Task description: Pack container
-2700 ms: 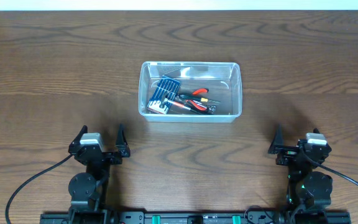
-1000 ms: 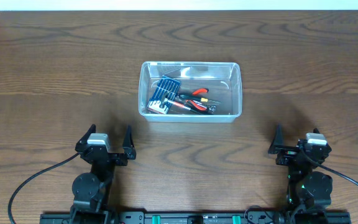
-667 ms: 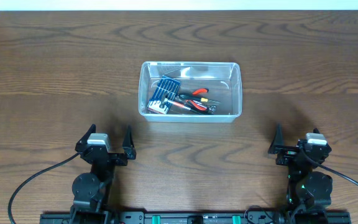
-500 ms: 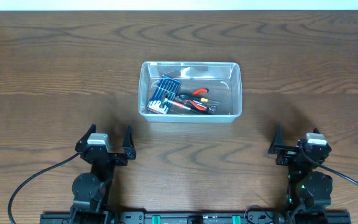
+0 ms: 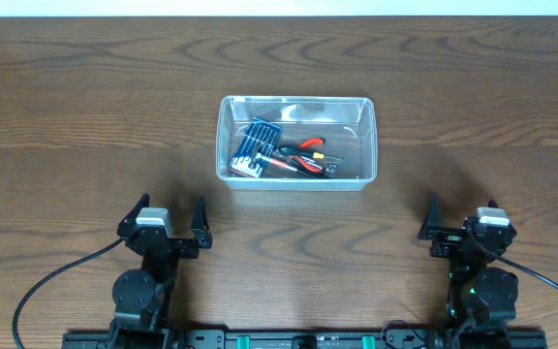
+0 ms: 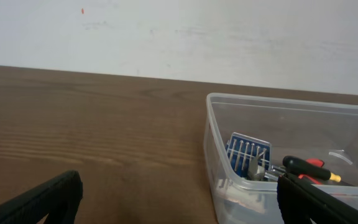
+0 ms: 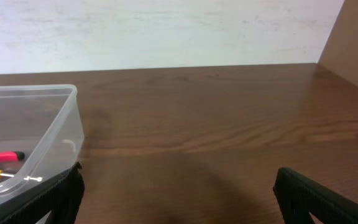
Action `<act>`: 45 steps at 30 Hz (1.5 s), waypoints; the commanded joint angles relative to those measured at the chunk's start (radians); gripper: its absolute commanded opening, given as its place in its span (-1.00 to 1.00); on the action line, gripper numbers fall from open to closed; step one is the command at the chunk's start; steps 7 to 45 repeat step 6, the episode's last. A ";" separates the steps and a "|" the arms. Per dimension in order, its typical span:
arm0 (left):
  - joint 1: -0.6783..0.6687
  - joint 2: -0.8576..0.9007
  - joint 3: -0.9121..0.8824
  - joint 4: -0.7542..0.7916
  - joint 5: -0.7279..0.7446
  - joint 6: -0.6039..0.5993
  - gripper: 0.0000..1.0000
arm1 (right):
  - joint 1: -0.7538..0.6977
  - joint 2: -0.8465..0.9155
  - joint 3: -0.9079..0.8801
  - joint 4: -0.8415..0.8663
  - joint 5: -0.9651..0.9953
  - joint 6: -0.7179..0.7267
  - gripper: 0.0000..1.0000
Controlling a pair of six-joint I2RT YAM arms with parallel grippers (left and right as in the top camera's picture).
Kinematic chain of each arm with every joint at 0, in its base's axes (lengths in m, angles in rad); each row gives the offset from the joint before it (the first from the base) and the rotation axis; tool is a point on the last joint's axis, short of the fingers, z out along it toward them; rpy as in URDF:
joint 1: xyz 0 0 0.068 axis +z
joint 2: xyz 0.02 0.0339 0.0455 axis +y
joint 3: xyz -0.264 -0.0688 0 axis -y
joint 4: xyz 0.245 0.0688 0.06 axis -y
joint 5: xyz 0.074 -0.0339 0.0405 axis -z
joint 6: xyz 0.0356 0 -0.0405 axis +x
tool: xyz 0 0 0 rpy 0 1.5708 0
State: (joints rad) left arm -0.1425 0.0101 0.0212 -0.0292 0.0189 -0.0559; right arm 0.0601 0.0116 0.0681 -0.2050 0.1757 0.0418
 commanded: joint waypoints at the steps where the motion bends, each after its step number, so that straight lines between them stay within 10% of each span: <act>1: -0.005 -0.006 -0.017 -0.042 -0.031 0.002 0.97 | -0.007 -0.006 -0.004 0.000 0.003 0.013 0.98; 45: -0.005 -0.006 -0.017 -0.042 -0.031 0.002 0.97 | -0.007 -0.006 -0.004 0.000 0.003 0.013 0.99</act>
